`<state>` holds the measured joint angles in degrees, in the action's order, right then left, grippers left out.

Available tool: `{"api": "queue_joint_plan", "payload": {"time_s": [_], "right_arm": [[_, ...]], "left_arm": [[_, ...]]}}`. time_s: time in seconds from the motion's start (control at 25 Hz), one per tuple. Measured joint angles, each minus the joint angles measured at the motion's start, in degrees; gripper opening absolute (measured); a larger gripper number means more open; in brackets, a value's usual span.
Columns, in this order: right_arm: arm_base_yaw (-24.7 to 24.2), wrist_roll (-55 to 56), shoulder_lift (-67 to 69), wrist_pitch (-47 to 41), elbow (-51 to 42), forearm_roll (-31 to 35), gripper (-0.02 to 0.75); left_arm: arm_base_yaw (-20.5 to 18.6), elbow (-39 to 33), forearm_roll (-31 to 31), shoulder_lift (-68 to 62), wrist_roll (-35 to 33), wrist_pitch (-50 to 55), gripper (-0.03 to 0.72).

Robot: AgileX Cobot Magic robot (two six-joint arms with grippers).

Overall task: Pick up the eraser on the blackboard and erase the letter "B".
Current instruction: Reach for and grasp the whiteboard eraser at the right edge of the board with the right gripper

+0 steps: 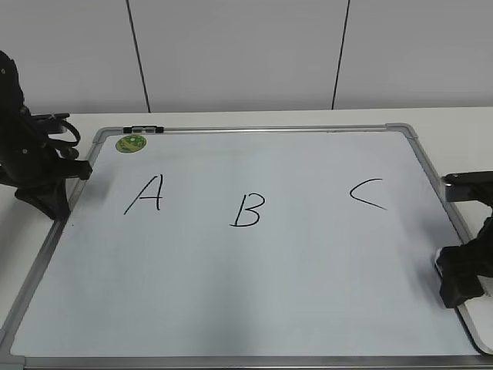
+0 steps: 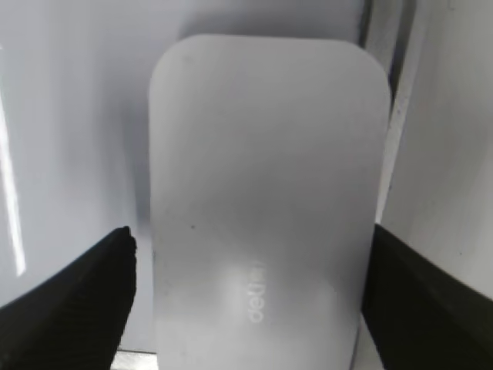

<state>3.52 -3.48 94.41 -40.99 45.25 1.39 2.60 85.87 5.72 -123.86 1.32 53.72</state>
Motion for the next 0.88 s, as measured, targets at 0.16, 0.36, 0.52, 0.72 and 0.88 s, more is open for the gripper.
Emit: {"api": "queue_joint_plan", "payload": {"time_s": [0.16,0.36,0.52,0.72,0.88], "right_arm": [[0.3,1.9,0.0,0.4,0.0,-1.4,0.652],[0.3,2.4,0.0,0.6,0.0,-1.8,0.61],[0.3,2.4,0.0,0.7,0.0,-1.9,0.583],[0.3,2.4,0.0,0.7,0.0,-1.9,0.541],[0.3,2.5,0.0,0.7,0.0,-1.9,0.536]], "left_arm": [[0.1,0.0,-0.1,0.0,0.0,0.0,0.021],[0.1,0.0,-0.2,0.0,0.0,0.0,0.021],[0.1,0.0,-0.2,0.0,0.0,0.0,0.021],[0.1,0.0,-0.2,0.0,0.0,0.0,0.021],[0.1,0.0,-0.2,0.0,0.0,0.0,0.021]]}}
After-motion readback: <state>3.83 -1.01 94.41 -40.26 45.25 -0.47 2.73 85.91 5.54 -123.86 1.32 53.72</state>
